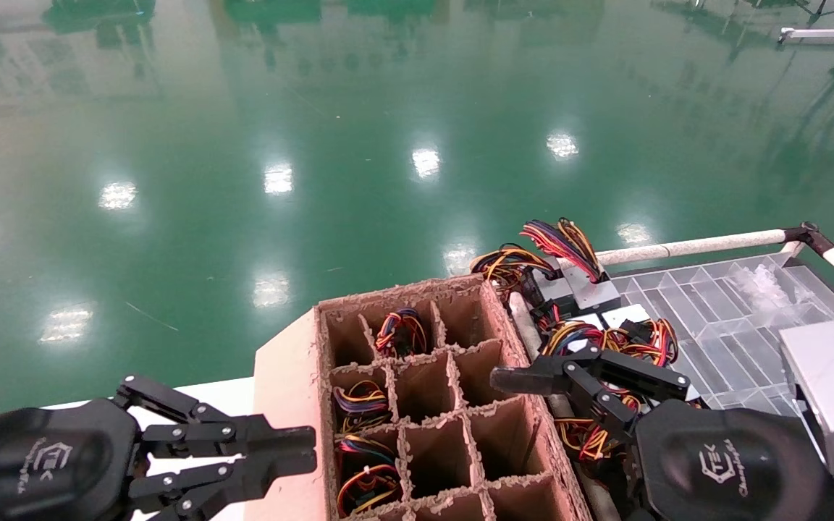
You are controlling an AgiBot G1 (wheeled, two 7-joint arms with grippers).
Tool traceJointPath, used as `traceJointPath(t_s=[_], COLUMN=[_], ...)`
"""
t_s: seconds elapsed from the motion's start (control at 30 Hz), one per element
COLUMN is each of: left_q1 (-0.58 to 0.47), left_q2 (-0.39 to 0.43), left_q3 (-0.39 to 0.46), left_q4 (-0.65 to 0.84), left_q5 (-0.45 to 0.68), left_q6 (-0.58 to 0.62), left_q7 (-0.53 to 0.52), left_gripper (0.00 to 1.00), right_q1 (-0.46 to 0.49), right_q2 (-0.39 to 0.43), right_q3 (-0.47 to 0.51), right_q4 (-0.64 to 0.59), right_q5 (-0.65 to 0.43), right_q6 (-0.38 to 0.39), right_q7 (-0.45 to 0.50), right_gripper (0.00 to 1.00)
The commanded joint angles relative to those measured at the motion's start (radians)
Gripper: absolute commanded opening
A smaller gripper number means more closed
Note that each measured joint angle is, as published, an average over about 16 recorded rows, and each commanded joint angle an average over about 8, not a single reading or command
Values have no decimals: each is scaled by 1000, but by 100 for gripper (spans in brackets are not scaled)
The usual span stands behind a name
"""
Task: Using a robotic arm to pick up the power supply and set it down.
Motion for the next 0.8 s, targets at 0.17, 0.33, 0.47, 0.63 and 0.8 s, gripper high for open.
traceJointPath(t_s=[0.17, 0.33, 0.47, 0.63, 0.8], left_q1=[0, 0, 0, 0, 0], left_q2=[0, 0, 0, 0, 0], left_q3=[0, 0, 0, 0, 0], left_q4=[0, 0, 0, 1, 1], left_q5=[0, 0, 0, 0, 0], left_q6=[0, 0, 0, 0, 0], left_q7=[0, 0, 0, 0, 0], left_gripper=[31, 93, 100, 100, 100], right_q1=[0, 2, 11, 33, 72], right_q2=[0, 1, -7, -38, -96], right_q3=[0, -10, -33, -73, -124], right_q4=[0, 5, 14, 20, 13], right_q5=[-1, -28, -85, -170, -278], right_q6=[0, 7, 23, 48, 76], right_q7=[0, -3, -2, 1, -8], right_gripper=[100, 100, 100, 100, 100])
